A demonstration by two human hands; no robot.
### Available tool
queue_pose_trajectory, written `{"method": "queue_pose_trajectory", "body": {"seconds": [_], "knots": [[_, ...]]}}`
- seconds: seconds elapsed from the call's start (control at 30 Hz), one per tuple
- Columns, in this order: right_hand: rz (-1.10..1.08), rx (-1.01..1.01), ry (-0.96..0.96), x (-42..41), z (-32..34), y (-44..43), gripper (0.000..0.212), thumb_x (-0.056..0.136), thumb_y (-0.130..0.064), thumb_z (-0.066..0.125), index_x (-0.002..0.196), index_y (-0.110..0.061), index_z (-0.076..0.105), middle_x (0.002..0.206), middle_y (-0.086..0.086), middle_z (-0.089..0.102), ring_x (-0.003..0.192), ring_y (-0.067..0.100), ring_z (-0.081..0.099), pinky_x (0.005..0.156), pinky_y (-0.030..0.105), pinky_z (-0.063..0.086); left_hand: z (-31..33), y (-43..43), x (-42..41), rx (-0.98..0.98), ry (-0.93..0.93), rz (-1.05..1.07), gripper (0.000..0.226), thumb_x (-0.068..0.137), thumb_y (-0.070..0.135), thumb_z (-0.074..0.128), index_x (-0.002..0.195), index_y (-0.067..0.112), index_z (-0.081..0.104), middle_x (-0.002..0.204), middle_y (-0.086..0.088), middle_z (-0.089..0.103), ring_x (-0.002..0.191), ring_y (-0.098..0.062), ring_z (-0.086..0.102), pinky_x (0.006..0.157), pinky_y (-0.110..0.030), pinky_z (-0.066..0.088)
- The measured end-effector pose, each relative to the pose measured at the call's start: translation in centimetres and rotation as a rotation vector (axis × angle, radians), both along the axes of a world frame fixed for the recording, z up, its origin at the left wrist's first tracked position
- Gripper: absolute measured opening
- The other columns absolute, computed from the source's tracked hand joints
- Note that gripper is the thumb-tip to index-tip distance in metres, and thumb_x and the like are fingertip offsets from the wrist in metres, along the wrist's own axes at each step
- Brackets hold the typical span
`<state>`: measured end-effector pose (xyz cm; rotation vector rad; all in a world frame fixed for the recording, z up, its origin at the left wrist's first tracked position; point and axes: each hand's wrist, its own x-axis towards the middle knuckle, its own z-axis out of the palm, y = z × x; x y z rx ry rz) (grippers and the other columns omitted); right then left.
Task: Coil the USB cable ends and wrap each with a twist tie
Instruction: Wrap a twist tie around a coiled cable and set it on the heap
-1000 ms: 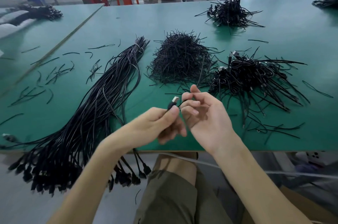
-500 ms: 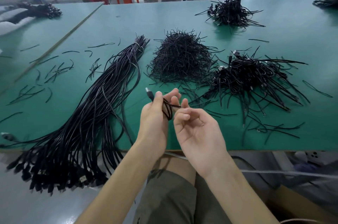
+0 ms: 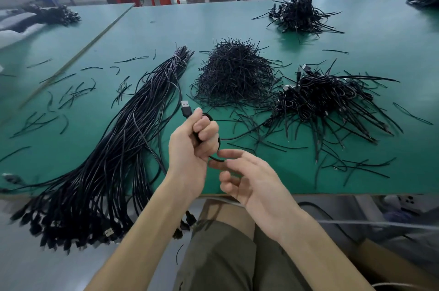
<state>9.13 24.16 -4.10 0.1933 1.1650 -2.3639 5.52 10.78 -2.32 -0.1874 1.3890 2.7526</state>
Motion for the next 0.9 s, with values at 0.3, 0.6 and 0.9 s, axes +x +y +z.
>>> {"method": "queue_pose_trajectory", "body": {"seconds": [0.3, 0.6, 0.9], "knots": [[0.067, 0.560, 0.381, 0.0, 0.5, 0.1, 0.036, 0.095, -0.018, 0.069, 0.125, -0.028, 0.051, 0.084, 0.003, 0.065, 0.052, 0.014, 0.055, 0.047, 0.023, 0.043, -0.3, 0.6, 0.4, -0.273, 0.047, 0.063, 0.045, 0.106, 0.026, 0.042, 0.062, 0.022, 0.032, 0.057, 0.006, 0.023, 0.047, -0.012, 0.015, 0.045, -0.026, 0.014], [0.010, 0.903, 0.754, -1.1, 0.5, 0.2, 0.073, 0.086, -0.027, 0.080, 0.148, -0.031, 0.040, 0.133, -0.015, 0.050, 0.125, 0.000, 0.049, 0.100, 0.027, 0.048, -0.8, 0.0, 0.8, -0.289, 0.156, -0.113, 0.046, 0.107, 0.038, 0.044, 0.064, 0.022, 0.035, 0.061, 0.007, 0.028, 0.050, -0.011, 0.020, 0.051, -0.025, 0.019], [0.054, 0.801, 0.726, -1.6, -0.3, -0.4, 0.079, 0.082, -0.007, 0.080, 0.148, -0.032, 0.043, 0.119, -0.013, 0.060, 0.108, -0.001, 0.058, 0.093, 0.017, 0.048, -1.5, -0.5, 1.4, -0.195, 0.152, -0.298, 0.045, 0.105, 0.044, 0.050, 0.069, 0.018, 0.049, 0.071, -0.002, 0.051, 0.062, -0.018, 0.049, 0.063, -0.027, 0.048]]}}
